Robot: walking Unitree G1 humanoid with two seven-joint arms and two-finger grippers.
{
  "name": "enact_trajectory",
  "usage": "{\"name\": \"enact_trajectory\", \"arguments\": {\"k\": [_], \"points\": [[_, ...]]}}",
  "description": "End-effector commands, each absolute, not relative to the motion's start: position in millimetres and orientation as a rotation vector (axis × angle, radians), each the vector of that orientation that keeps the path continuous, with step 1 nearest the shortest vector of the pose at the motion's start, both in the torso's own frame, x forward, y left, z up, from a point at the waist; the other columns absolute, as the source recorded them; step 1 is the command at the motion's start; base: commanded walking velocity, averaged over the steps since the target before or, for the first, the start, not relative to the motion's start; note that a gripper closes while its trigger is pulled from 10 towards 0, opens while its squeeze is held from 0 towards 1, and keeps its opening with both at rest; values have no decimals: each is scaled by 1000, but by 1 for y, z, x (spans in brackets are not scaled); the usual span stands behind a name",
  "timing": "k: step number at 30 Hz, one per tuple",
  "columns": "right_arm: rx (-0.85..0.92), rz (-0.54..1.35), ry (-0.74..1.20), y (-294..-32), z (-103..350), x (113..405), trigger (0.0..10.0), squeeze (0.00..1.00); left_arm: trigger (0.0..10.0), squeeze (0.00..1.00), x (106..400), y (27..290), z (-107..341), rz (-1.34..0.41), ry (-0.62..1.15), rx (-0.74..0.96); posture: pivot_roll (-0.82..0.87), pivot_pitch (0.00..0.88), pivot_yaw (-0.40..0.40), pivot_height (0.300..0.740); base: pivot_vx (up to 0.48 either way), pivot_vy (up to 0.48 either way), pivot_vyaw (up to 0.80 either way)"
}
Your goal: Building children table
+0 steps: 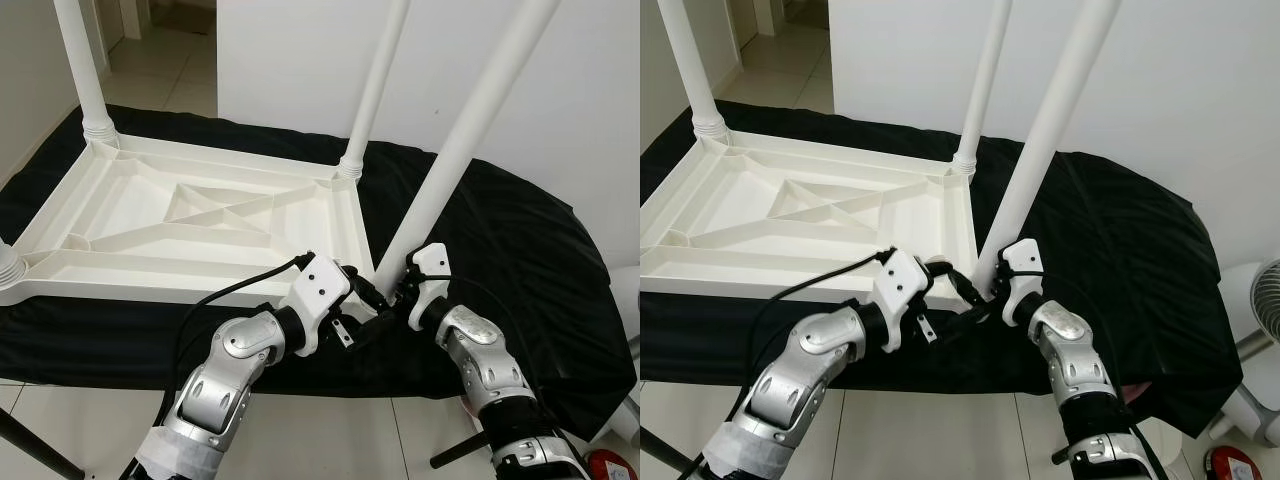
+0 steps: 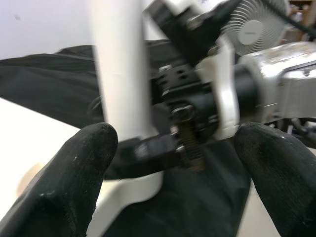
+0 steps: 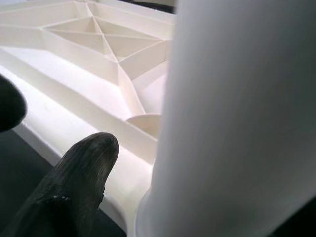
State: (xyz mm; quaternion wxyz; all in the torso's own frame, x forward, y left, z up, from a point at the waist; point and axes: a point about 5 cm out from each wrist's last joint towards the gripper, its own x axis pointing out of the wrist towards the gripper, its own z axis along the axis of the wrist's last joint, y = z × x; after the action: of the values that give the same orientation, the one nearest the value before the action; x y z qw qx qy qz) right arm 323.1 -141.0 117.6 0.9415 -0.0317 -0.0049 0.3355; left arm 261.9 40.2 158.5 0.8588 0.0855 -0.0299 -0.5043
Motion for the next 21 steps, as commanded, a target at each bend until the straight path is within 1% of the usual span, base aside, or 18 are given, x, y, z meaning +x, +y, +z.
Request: {"name": "enact_trajectory", "arguments": {"k": [1,3,4,6,7,8,9,10,11,20,21], "points": [[-88,702,0,-138,117,325,10000,0,10000,0,263,39,156,-1001,-65,184,59,0,-156,740,0,0,0],[-96,699,9,-137,114,327,10000,0,10000,0,262,40,148,-990,-43,191,59,0,-157,740,0,0,0],[-101,699,16,-137,112,329,9490,0,10000,0,260,42,142,-982,-29,201,59,0,-157,740,0,0,0],[-101,699,16,-137,112,329,9490,0,10000,0,260,42,142,-982,-29,201,59,0,-157,740,0,0,0],[-103,699,20,-137,111,330,4235,0,10000,0,259,42,138,-977,-20,208,59,0,-157,740,0,0,0],[-103,699,20,-137,111,330,4235,0,10000,0,259,42,138,-977,-20,208,59,0,-157,740,0,0,0],[-99,694,27,-139,110,330,235,0,10000,0,257,43,137,-972,-14,203,62,0,-159,740,0,0,0],[-95,693,30,-140,109,331,235,0,10000,0,256,44,137,-970,-13,197,62,0,-159,740,0,0,0],[-85,689,32,-142,108,332,0,0,10000,0,256,45,137,-963,-13,196,63,0,-159,740,0,0,0],[-60,689,37,-145,102,330,0,0,10000,0,258,50,137,-942,-18,210,63,0,-159,740,0,0,0],[-39,668,41,-143,98,328,0,0,10000,0,260,51,139,-932,-32,217,56,0,-160,740,0,0,0]]}}
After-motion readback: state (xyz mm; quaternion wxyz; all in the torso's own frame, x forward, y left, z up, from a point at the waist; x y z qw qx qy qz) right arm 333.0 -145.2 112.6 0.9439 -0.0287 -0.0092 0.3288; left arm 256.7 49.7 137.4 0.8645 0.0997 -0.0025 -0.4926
